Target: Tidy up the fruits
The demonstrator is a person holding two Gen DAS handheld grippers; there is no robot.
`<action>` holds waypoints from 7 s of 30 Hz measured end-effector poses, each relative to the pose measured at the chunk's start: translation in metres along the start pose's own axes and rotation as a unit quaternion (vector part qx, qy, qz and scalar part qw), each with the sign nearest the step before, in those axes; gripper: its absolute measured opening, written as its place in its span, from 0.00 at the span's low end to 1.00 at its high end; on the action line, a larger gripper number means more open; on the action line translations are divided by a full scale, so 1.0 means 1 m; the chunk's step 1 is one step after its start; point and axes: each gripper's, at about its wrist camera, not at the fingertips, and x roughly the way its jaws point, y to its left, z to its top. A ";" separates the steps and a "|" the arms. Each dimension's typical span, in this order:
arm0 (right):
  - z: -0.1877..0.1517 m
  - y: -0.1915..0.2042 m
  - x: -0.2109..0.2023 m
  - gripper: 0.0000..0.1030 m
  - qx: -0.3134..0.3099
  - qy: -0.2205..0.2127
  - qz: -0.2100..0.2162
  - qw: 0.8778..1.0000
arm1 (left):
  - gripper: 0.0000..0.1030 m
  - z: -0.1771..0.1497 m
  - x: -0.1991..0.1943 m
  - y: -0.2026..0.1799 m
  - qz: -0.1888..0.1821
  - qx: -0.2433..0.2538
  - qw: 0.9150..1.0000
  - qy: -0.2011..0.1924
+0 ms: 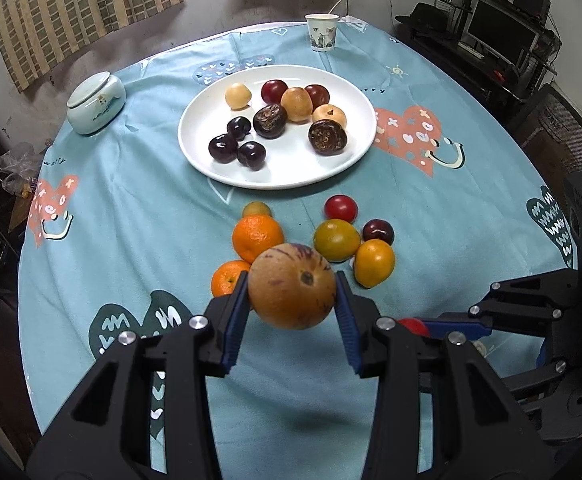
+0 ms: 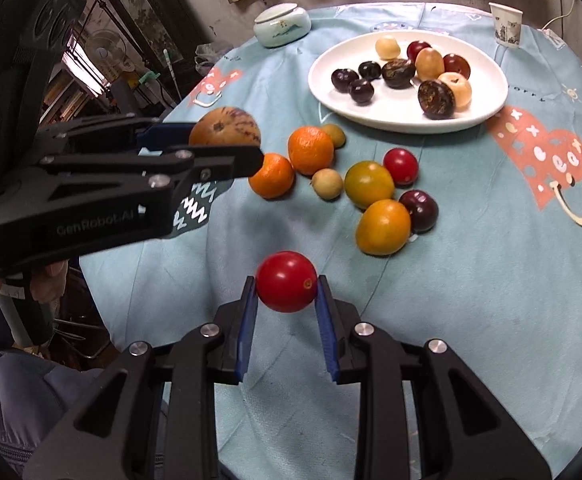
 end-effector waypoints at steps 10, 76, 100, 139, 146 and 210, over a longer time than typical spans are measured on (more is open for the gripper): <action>0.007 -0.006 0.009 0.29 0.003 0.011 0.005 1.000 | 0.40 0.010 0.015 0.003 -0.006 -0.002 1.000 0.010; 0.100 0.012 -0.240 0.93 -0.064 -0.473 -0.222 0.850 | 0.95 0.117 -0.067 0.045 0.044 -0.062 0.970 -0.231; 0.044 -0.026 -0.134 0.99 0.146 -0.191 -0.076 0.968 | 0.95 0.004 -0.058 0.056 0.039 -0.028 0.988 -0.149; 0.008 -0.072 0.016 0.36 0.200 -0.002 -0.086 0.976 | 0.52 -0.016 0.073 0.058 -0.027 -0.040 0.999 0.019; 0.007 -0.066 0.016 0.36 0.193 0.002 -0.085 0.977 | 0.44 -0.015 0.094 0.061 -0.037 -0.046 0.997 0.044; -0.004 -0.047 0.013 0.36 0.110 0.024 -0.081 0.990 | 0.44 -0.023 0.013 0.051 -0.044 -0.048 0.998 -0.004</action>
